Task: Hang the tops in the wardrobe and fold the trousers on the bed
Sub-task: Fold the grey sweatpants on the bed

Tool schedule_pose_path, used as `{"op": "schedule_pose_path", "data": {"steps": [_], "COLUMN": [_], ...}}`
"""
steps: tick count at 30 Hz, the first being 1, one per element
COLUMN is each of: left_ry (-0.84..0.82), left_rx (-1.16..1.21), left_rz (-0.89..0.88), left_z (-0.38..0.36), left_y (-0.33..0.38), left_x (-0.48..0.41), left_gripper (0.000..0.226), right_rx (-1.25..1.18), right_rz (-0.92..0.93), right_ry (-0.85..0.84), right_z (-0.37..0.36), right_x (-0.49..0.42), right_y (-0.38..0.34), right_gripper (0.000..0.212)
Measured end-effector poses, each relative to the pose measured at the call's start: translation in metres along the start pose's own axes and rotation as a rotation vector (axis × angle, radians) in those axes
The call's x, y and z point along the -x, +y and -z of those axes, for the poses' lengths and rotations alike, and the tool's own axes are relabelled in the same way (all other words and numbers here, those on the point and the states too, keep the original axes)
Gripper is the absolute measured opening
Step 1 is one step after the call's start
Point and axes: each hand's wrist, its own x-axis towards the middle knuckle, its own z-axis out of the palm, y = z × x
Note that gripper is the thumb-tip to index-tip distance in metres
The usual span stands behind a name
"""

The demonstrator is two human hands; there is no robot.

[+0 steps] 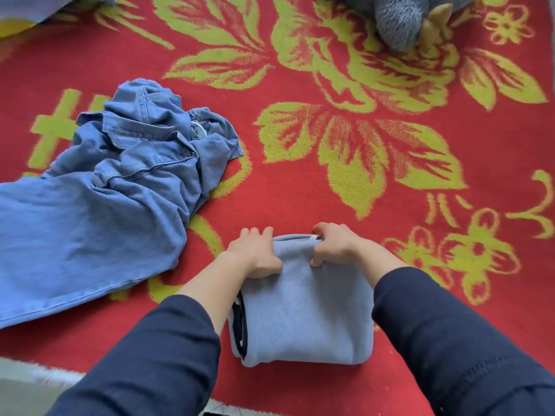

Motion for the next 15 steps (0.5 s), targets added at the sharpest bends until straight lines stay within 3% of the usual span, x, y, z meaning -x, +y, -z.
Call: {"op": "schedule_pose_path", "data": {"steps": [3,7,10,15], "left_ry": [-0.014,0.061,0.224,0.276], "left_rx": [-0.031,-0.162,-0.21,-0.092], "left_rz": [0.014,-0.073,-0.175,-0.151], "left_z": [-0.006,-0.028,-0.05,-0.086], "left_y": [0.0,-0.001,-0.008,-0.012], "left_x": [0.007,0.034,0.065,0.141], "left_gripper": [0.059,0.033,0.038,0.036], "right_rx": [0.027,0.01,0.063,0.44], "right_rz": [0.004,0.034,0.14,0.407], "right_ry": [-0.065,-0.063,0.088,0.318], "right_z": [-0.01,-0.037,-0.054,-0.088], "right_x": [0.006,0.028,0.06,0.122], "right_y": [-0.001,0.007,0.015,0.018], "right_gripper": [0.08,0.037,0.036,0.03]}}
